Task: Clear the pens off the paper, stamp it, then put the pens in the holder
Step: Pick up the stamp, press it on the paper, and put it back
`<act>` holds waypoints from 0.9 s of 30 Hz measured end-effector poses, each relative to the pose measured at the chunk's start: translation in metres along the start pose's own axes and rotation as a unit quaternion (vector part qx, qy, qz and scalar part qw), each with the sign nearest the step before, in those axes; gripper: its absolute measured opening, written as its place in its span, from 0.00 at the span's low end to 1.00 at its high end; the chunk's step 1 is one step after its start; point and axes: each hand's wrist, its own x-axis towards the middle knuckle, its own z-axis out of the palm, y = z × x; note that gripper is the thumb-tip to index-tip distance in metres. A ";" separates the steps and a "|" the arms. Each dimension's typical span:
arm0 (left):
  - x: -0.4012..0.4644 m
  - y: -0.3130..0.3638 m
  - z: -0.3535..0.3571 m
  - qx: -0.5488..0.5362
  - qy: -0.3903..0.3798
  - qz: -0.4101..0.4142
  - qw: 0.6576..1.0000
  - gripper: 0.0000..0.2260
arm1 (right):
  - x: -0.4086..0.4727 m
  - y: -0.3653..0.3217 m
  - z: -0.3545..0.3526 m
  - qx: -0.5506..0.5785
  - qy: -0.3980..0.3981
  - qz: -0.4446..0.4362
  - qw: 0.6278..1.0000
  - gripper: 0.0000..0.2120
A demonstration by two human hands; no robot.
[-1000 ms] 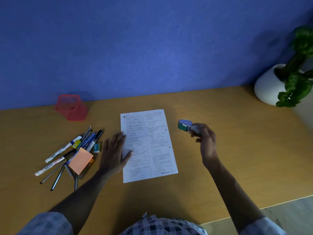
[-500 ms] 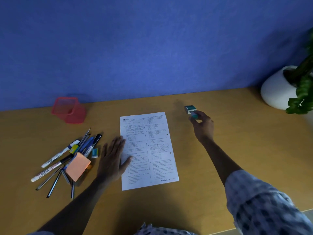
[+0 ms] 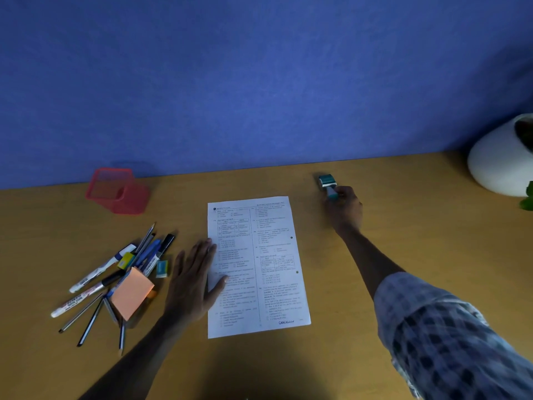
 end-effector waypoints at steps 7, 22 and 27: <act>0.002 0.004 0.000 0.001 0.002 0.004 1.000 0.34 | 0.021 -0.001 0.009 -0.004 0.013 0.004 1.000 0.16; 0.001 0.012 -0.008 -0.005 0.006 -0.006 1.000 0.34 | 0.029 0.002 0.010 0.050 0.019 0.007 0.999 0.31; 0.000 0.010 -0.007 -0.003 0.001 -0.004 1.000 0.35 | 0.005 0.020 0.005 0.038 0.017 -0.011 0.999 0.35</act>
